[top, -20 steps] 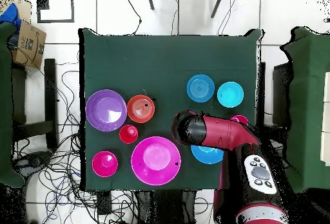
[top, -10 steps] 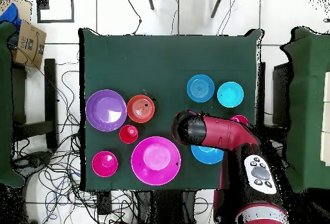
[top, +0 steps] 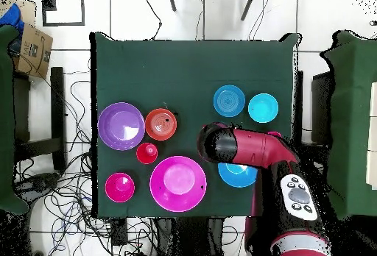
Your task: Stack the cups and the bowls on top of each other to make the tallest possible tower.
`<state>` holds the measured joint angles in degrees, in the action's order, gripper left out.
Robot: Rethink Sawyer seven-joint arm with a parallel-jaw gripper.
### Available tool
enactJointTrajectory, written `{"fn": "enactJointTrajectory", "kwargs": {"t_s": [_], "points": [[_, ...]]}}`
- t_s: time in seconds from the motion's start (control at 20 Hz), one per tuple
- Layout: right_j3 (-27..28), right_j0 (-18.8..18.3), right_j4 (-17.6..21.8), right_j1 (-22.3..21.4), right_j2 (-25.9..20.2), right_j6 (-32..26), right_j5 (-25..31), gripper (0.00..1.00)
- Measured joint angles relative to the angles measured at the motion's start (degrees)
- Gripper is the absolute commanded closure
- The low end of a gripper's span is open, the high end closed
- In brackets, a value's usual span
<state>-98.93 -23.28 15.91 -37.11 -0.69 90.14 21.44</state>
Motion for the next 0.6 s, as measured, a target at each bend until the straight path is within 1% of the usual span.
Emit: {"fn": "enactJointTrajectory", "kwargs": {"t_s": [0.4, 0.6], "points": [[3.0, -1.3, 2.9, 0.0, -2.1, 0.0, 0.3, 0.00], [5.2, -2.4, 3.9, 0.0, -4.0, 0.0, 2.4, 0.00]]}}
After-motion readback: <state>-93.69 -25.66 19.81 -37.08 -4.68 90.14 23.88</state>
